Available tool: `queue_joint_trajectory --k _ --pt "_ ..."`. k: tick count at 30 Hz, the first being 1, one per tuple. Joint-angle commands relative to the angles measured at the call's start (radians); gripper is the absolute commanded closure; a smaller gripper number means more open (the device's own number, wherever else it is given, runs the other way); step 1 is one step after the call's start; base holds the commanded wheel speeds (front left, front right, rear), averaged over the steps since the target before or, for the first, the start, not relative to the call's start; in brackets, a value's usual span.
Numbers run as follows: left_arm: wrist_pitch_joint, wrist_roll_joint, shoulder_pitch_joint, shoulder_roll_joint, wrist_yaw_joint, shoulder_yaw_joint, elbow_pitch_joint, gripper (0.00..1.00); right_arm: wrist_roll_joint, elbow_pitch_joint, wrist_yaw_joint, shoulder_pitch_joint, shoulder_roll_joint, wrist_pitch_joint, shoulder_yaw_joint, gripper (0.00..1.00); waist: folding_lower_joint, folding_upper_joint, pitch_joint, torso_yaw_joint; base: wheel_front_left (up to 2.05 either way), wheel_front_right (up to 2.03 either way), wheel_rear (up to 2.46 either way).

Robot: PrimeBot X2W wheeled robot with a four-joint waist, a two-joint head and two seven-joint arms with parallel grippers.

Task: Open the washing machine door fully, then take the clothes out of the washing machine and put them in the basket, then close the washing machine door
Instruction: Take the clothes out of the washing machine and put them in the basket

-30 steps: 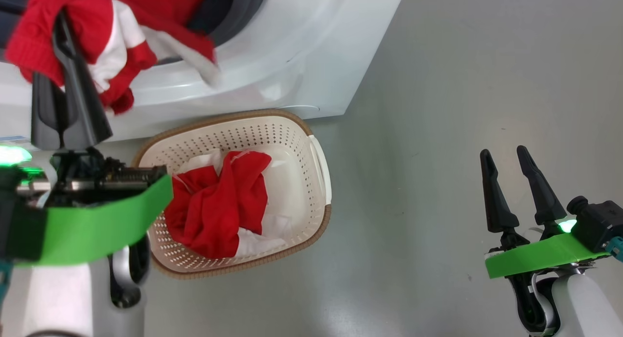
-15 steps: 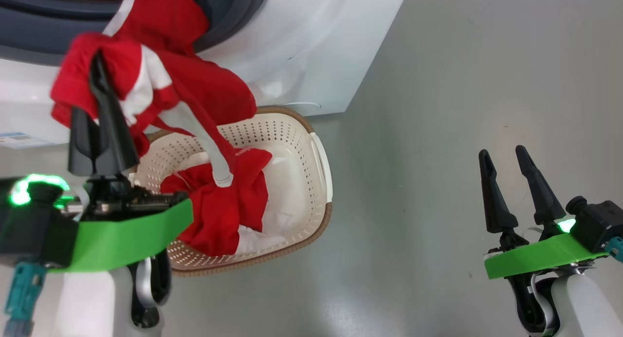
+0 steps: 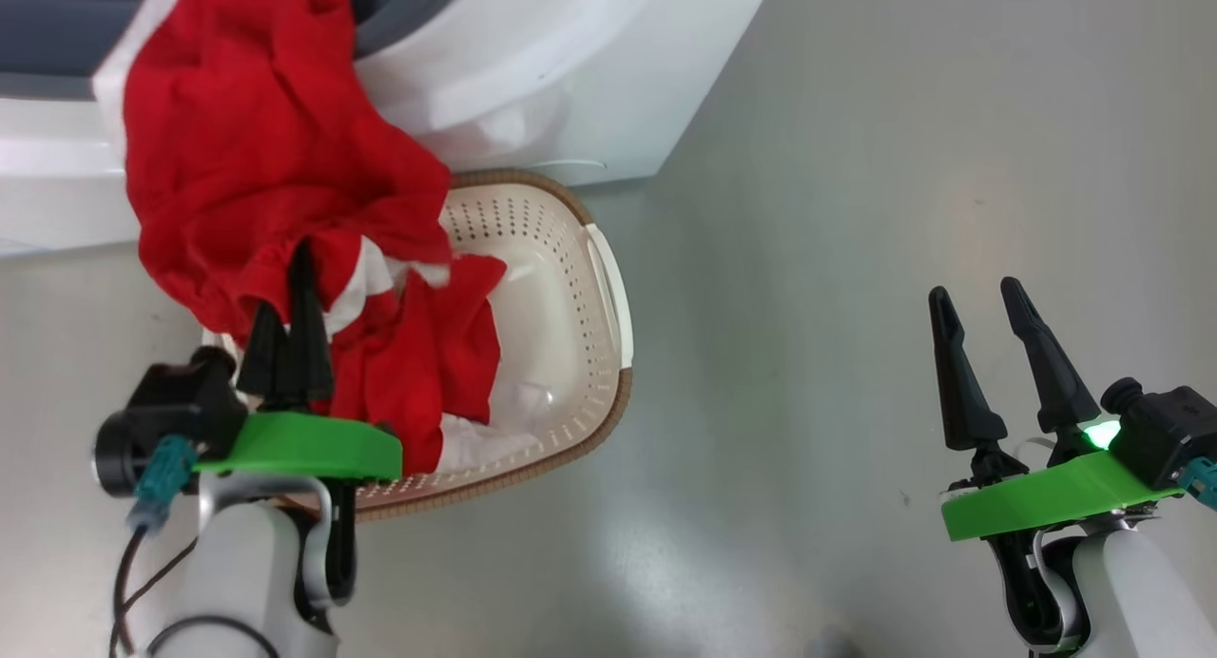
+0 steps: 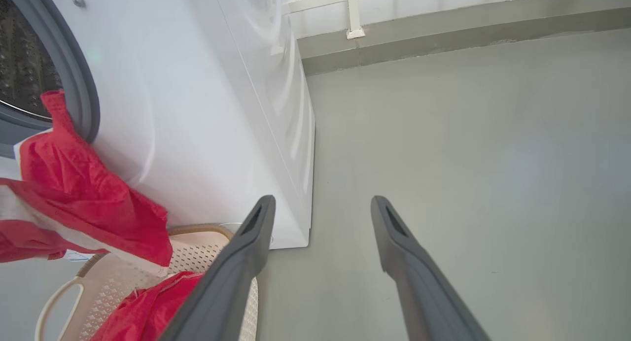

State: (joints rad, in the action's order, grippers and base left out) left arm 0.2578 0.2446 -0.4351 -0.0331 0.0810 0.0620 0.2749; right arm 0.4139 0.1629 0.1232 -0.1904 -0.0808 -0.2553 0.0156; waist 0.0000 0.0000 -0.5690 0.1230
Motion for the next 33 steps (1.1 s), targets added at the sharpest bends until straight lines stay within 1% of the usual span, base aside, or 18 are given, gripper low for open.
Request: queue_joint_trajectory --k 1,4,5,6,8,11,12,14,20,22,23,24,25,26,33 --pt "0.004 -0.011 -0.024 -0.017 -0.01 -0.022 0.022 1.0 0.006 -0.024 0.008 -0.01 -0.003 -0.006 0.025 0.0 0.0 0.0 -0.033 0.016 0.0 0.0 0.0" --pt "0.004 -0.018 -0.061 -0.017 -0.017 -0.023 0.107 1.0 0.008 -0.026 0.008 -0.02 -0.001 -0.006 0.028 0.0 0.0 0.0 -0.06 0.024 0.0 0.0 0.0" --pt "0.004 -0.018 -0.061 -0.017 -0.017 -0.023 0.107 1.0 0.008 -0.026 0.008 -0.02 -0.001 -0.006 0.028 0.0 0.0 0.0 -0.06 0.024 0.0 0.0 0.0" --pt "0.004 -0.018 -0.076 -0.017 -0.02 -0.024 0.136 1.0 0.009 -0.027 0.008 -0.025 -0.001 -0.006 0.03 0.0 0.0 0.0 -0.071 0.027 0.0 0.0 0.0" --pt "0.004 -0.022 -0.107 -0.017 -0.024 -0.024 0.188 0.97 0.011 -0.029 0.008 -0.034 -0.001 -0.006 0.034 0.0 0.0 0.0 -0.093 0.029 0.0 0.0 0.0" --pt "0.004 -0.031 -0.159 -0.017 -0.024 -0.019 0.259 0.96 0.013 -0.033 0.008 -0.049 0.0 -0.006 0.038 0.0 0.0 0.0 -0.126 0.031 0.0 0.0 0.0" --pt "0.004 -0.034 -0.177 -0.017 -0.023 -0.016 0.284 0.93 0.014 -0.035 0.008 -0.054 0.0 -0.006 0.039 0.0 0.0 0.0 -0.137 0.03 0.0 0.0 0.0" --pt "0.004 -0.039 -0.212 -0.017 -0.021 -0.012 0.332 0.83 0.015 -0.037 0.008 -0.064 0.0 -0.006 0.039 0.0 0.0 0.0 -0.156 0.029 0.0 0.0 0.0" --pt "0.004 -0.059 -0.301 -0.017 -0.015 -0.013 0.446 0.62 0.018 -0.042 0.008 -0.086 -0.001 -0.006 0.049 0.0 0.0 0.0 -0.196 0.029 0.0 0.0 0.0" --pt "0.004 -0.058 -0.324 -0.017 -0.013 -0.015 0.477 0.51 0.018 -0.042 0.008 -0.092 -0.001 -0.006 0.052 0.0 0.0 0.0 -0.203 0.028 0.0 0.0 0.0" --pt "0.004 -0.059 -0.334 -0.017 -0.014 -0.015 0.487 0.28 0.018 -0.042 0.008 -0.094 -0.001 -0.006 0.053 0.0 0.0 0.0 -0.206 0.027 0.0 0.0 0.0" --pt "0.004 -0.059 -0.343 -0.017 -0.013 -0.017 0.497 0.13 0.017 -0.042 0.008 -0.095 -0.001 -0.006 0.053 0.0 0.0 0.0 -0.208 0.027 0.0 0.0 0.0" --pt "0.004 -0.057 -0.349 -0.017 -0.012 -0.02 0.505 0.02 0.017 -0.042 0.008 -0.097 -0.001 -0.006 0.054 0.0 0.0 0.0 -0.21 0.026 0.0 0.0 0.0" --pt "0.004 -0.055 -0.354 -0.017 -0.012 -0.021 0.511 0.0 0.017 -0.041 0.008 -0.098 -0.001 -0.006 0.054 0.0 0.0 0.0 -0.211 0.026 0.0 0.0 0.0" --pt "0.004 -0.036 -0.349 -0.017 -0.018 -0.029 0.503 0.0 0.016 -0.04 0.008 -0.101 -0.005 -0.006 0.049 0.0 0.0 0.0 -0.206 0.012 0.0 0.0 0.0"
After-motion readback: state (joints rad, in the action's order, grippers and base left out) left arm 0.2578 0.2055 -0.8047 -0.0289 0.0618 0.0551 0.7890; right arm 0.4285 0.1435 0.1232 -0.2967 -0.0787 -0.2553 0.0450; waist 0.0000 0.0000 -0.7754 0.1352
